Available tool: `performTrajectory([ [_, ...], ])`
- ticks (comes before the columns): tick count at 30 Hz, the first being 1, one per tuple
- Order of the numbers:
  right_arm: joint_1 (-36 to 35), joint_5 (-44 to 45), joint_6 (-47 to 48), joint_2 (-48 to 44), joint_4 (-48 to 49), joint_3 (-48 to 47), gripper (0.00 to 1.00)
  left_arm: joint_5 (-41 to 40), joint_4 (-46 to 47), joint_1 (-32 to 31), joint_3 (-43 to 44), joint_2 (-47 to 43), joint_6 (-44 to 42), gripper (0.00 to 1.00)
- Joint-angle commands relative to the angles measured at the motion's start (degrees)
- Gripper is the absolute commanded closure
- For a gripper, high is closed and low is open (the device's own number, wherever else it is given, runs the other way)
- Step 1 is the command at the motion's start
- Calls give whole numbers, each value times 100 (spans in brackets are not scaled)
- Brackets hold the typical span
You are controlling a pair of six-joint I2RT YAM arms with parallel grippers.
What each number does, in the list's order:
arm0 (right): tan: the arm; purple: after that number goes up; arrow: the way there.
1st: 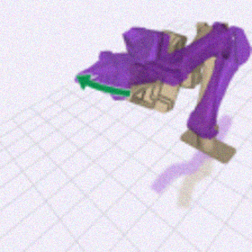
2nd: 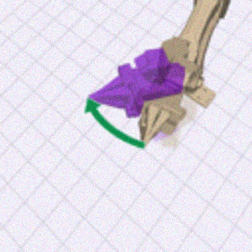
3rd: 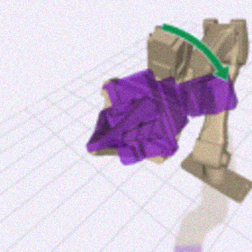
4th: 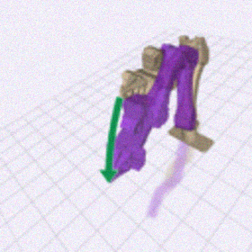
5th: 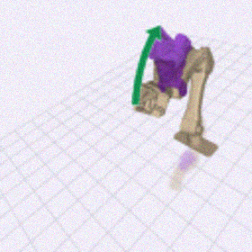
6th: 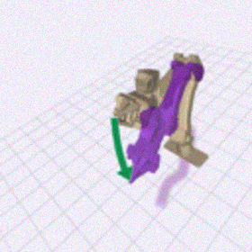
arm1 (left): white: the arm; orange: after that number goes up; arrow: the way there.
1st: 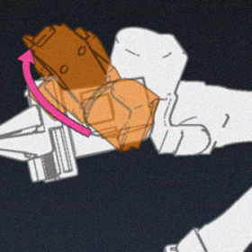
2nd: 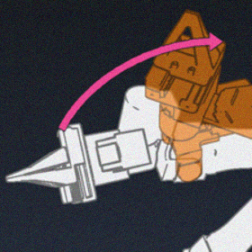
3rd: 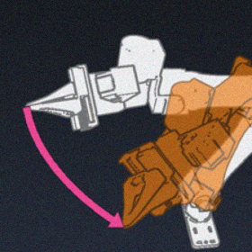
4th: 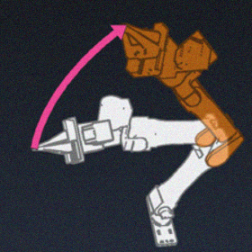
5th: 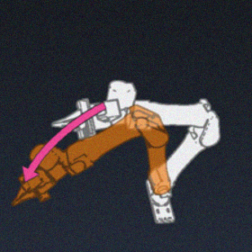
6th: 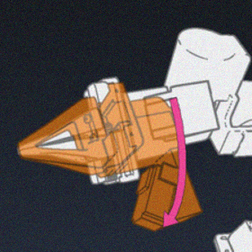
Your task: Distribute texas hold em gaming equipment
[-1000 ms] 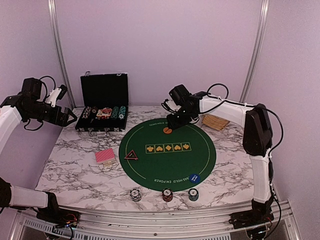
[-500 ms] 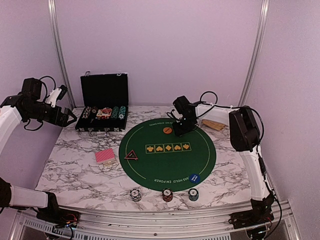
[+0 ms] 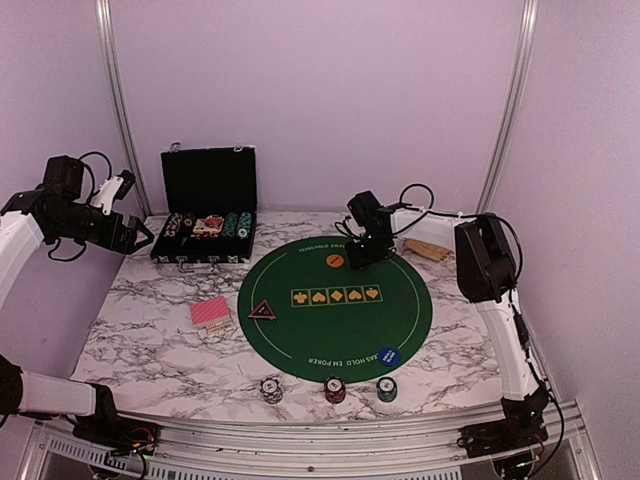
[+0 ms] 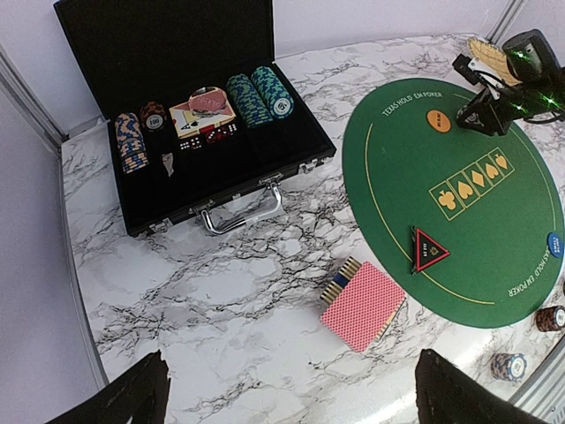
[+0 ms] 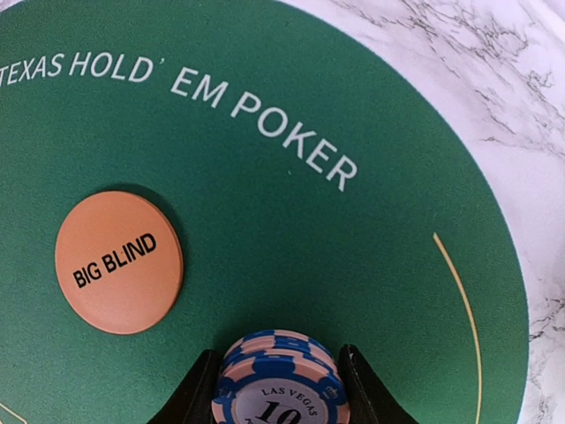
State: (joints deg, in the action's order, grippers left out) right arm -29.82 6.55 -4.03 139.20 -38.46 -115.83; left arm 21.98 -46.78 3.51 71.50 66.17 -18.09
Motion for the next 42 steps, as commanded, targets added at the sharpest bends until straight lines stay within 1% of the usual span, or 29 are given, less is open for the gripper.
performTrajectory([
  [1, 38, 0, 17, 152, 0, -207, 65, -2, -156, 22, 47, -4, -46, 1],
  [3, 42, 78, -4, 116, -16, -229, 54, -9, -156, 24, 56, -5, -46, 1],
  [4, 39, 123, -25, 76, -28, -250, 51, 4, -151, 19, 56, -4, -39, 1],
  [5, 38, 153, -35, 26, -38, -292, 49, 8, -155, 25, 57, -5, -35, 1],
  [11, -22, 258, -74, -449, -56, -296, 47, 5, -156, 25, 52, -31, -28, 1],
  [16, -385, 272, 62, -1076, -37, 70, 45, -35, -163, 21, 61, -52, -33, 1],
  [22, -1272, 64, 41, -2083, -104, 949, 37, -46, -164, 19, 66, -54, -28, 1],
  [28, -2592, 27, -244, -2762, -440, 1674, 22, -40, -171, 19, 63, -51, -41, 1],
  [31, -3150, -171, -428, -2846, -552, 1877, 15, -40, -180, 23, 77, -56, -42, 1],
  [34, -3662, -318, -521, -2756, -682, 1819, 11, 12, -191, 25, 75, -77, -44, 1],
  [38, -4158, -594, -537, -2507, -741, 1666, 9, 18, -199, 19, 31, -114, -38, 1],
  [42, -4360, -903, -514, -2268, -718, 1596, 8, 29, -232, 19, 62, -169, -37, 1],
])
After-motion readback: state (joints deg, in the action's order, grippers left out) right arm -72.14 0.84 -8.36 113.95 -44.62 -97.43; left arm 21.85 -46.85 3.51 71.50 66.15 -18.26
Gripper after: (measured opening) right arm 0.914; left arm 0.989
